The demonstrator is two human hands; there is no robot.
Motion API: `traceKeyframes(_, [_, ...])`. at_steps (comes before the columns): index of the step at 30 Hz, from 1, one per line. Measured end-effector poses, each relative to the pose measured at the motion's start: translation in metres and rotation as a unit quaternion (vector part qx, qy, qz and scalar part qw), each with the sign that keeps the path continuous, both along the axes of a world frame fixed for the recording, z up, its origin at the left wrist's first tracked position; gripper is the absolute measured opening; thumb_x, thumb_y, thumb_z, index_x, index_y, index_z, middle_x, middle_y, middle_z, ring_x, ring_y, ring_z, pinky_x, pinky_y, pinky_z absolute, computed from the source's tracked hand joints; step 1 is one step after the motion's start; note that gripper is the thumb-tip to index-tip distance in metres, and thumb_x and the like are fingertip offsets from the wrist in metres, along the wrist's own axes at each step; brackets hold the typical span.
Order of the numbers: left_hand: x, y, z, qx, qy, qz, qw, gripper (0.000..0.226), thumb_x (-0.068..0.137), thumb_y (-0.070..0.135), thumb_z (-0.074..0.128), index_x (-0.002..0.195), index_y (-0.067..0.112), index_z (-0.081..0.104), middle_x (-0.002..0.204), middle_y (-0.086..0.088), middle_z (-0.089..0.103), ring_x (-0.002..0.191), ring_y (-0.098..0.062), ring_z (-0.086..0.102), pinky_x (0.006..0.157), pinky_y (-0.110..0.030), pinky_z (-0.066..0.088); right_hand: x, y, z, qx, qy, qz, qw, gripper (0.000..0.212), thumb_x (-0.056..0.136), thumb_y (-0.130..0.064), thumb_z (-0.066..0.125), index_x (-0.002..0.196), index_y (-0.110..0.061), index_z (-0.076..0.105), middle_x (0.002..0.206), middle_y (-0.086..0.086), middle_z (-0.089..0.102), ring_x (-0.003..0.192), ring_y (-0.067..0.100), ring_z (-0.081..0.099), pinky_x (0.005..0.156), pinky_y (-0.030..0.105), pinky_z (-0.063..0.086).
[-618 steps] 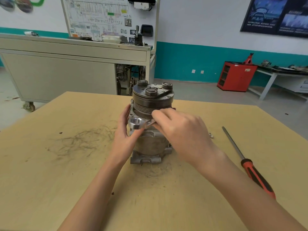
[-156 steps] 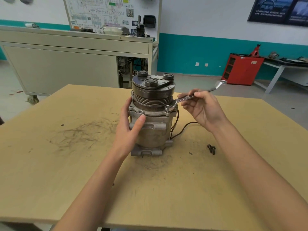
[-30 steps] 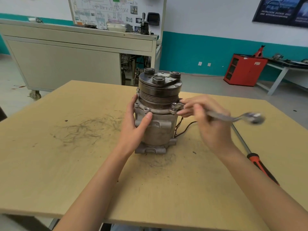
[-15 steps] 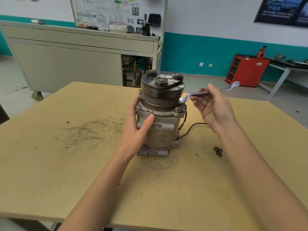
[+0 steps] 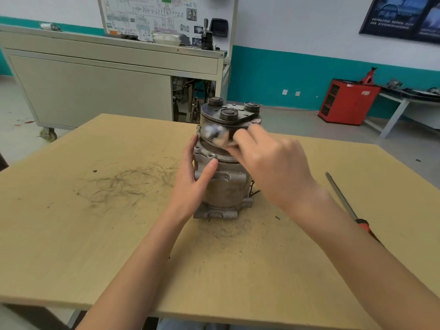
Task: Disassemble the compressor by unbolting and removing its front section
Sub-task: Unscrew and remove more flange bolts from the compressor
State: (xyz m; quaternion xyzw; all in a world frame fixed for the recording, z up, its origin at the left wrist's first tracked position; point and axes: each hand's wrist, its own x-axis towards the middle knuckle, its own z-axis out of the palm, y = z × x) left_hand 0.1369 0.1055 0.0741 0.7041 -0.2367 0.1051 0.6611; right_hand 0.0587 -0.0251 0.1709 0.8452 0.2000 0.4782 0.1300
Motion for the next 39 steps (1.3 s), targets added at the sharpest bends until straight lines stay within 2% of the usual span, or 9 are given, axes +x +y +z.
traceKeyframes(6, [-0.002, 0.001, 0.003, -0.019, 0.020, -0.027, 0.999, 0.076, 0.085, 0.037, 0.056, 0.150, 0.027, 0.020, 0.153, 0.003, 0.035, 0.137, -0.001, 0.035, 0.107, -0.011, 0.032, 0.003, 0.008, -0.025, -0.044, -0.106, -0.026, 0.993, 0.021, 0.087, -0.012, 0.059, 0.067, -0.014, 0.062, 0.059, 0.002, 0.054, 0.044, 0.013, 0.048, 0.040, 0.022, 0.032])
traceKeyframes(9, [-0.002, 0.001, 0.003, 0.001, 0.010, -0.012, 1.000, 0.072, 0.089, 0.043, 0.054, 0.152, 0.027, 0.021, 0.153, 0.011, 0.033, 0.132, 0.011, 0.034, 0.109, -0.012, 0.031, 0.004, -0.027, -0.032, 0.194, -0.004, 0.184, 0.964, 0.026, 0.096, -0.017, 0.048, 0.078, -0.008, 0.064, 0.072, 0.008, 0.064, 0.059, 0.018, 0.062, 0.053, 0.023, 0.048])
traceKeyframes(12, [-0.002, 0.001, 0.003, -0.004, 0.018, -0.010, 1.000, 0.076, 0.085, 0.050, 0.050, 0.152, 0.029, 0.020, 0.153, 0.013, 0.033, 0.135, 0.005, 0.033, 0.107, -0.014, 0.030, 0.008, -0.051, -0.033, 0.611, 0.209, 0.352, 0.678, 0.027, 0.098, -0.011, 0.035, 0.084, -0.007, 0.058, 0.086, 0.009, 0.071, 0.074, 0.023, 0.070, 0.069, 0.027, 0.055])
traceKeyframes(14, [-0.001, 0.001, 0.002, -0.008, 0.020, -0.013, 1.000, 0.076, 0.085, 0.051, 0.050, 0.152, 0.030, 0.020, 0.152, 0.014, 0.033, 0.134, 0.006, 0.034, 0.106, -0.014, 0.031, 0.025, -0.066, -0.029, 0.716, 0.292, 0.367, 0.518, 0.031, 0.100, -0.006, 0.027, 0.083, -0.005, 0.053, 0.083, 0.010, 0.072, 0.071, 0.021, 0.070, 0.065, 0.025, 0.055])
traceKeyframes(21, [0.000, 0.001, 0.001, -0.012, 0.018, -0.016, 1.000, 0.072, 0.085, 0.051, 0.049, 0.150, 0.033, 0.021, 0.144, 0.021, 0.036, 0.120, 0.026, 0.034, 0.094, 0.001, 0.032, 0.066, -0.078, -0.019, 0.753, 0.394, 0.374, 0.373, 0.023, 0.102, -0.010, 0.026, 0.091, -0.013, 0.045, 0.071, 0.011, 0.071, 0.054, 0.014, 0.066, 0.049, 0.018, 0.052])
traceKeyframes(25, [0.000, 0.001, 0.000, -0.016, 0.017, -0.018, 1.000, 0.070, 0.086, 0.049, 0.048, 0.149, 0.033, 0.022, 0.142, 0.021, 0.037, 0.120, 0.024, 0.035, 0.093, 0.002, 0.032, 0.055, -0.080, -0.009, 0.751, 0.332, 0.365, 0.439, 0.024, 0.102, -0.016, 0.031, 0.091, -0.009, 0.050, 0.074, 0.013, 0.072, 0.062, 0.017, 0.069, 0.055, 0.020, 0.054])
traceKeyframes(29, [0.001, 0.000, 0.000, -0.021, 0.017, -0.016, 1.000, 0.070, 0.086, 0.049, 0.048, 0.149, 0.033, 0.023, 0.149, 0.015, 0.037, 0.129, 0.012, 0.036, 0.101, -0.008, 0.033, 0.031, -0.074, 0.003, 0.629, 0.160, 0.269, 0.711, 0.026, 0.099, -0.020, 0.044, 0.078, -0.010, 0.055, 0.057, 0.004, 0.068, 0.053, 0.018, 0.069, 0.048, 0.022, 0.053])
traceKeyframes(34, [0.001, 0.000, -0.001, -0.033, 0.012, -0.014, 0.999, 0.070, 0.087, 0.046, 0.050, 0.150, 0.027, 0.025, 0.150, 0.010, 0.038, 0.134, 0.003, 0.036, 0.106, -0.014, 0.034, 0.012, -0.039, 0.009, 0.285, 0.028, 0.198, 0.937, 0.027, 0.092, -0.019, 0.054, 0.078, 0.002, 0.064, 0.060, 0.009, 0.065, 0.050, 0.016, 0.065, 0.047, 0.026, 0.052])
traceKeyframes(39, [0.002, 0.000, -0.001, -0.021, -0.002, -0.001, 1.000, 0.065, 0.088, 0.044, 0.050, 0.147, 0.027, 0.028, 0.147, 0.008, 0.040, 0.127, 0.014, 0.037, 0.101, -0.005, 0.033, 0.007, -0.010, 0.007, 0.022, -0.056, 0.085, 0.995, 0.029, 0.090, -0.023, 0.058, 0.071, -0.002, 0.063, 0.055, 0.009, 0.056, 0.039, 0.022, 0.052, 0.033, 0.025, 0.038])
